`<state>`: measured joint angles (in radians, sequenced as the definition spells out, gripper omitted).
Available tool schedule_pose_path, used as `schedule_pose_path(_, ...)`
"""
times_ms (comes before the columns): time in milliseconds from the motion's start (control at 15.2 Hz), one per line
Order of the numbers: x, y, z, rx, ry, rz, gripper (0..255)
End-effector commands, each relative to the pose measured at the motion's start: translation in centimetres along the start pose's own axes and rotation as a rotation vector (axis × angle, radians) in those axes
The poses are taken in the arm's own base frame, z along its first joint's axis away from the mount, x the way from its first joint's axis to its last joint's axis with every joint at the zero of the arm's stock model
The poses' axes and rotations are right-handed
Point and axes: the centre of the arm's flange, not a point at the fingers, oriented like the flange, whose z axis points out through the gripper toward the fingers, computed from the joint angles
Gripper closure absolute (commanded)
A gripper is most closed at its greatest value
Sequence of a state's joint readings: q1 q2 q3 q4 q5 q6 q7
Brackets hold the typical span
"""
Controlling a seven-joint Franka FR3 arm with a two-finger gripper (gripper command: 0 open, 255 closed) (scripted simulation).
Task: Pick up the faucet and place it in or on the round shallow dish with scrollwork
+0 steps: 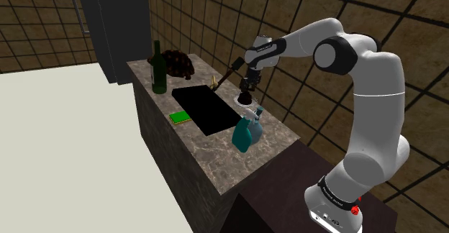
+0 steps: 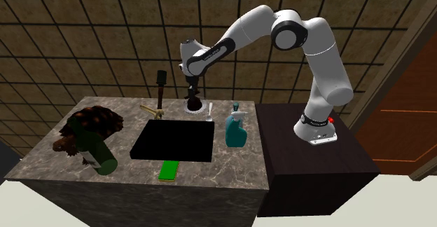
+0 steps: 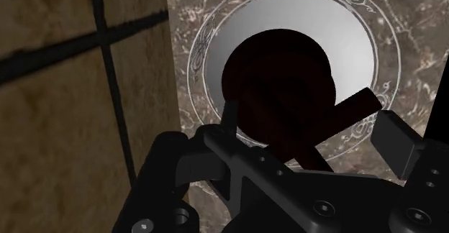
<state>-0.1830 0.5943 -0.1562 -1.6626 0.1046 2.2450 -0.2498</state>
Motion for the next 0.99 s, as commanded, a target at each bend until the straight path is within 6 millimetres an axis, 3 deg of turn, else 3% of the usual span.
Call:
schedule_pose_path(0,0.0,0.0,0.0,0.000,0.000,0.000,0)
schedule_pose_path(132,0.0,0.0,0.0,0.000,0.000,0.000,0)
schedule_pose_path(396,0.0,0.0,-5.0,0.000,0.000,0.000,0)
schedule_pose_path(924,0.0,0.0,-5.0,0.000,0.000,0.000,0)
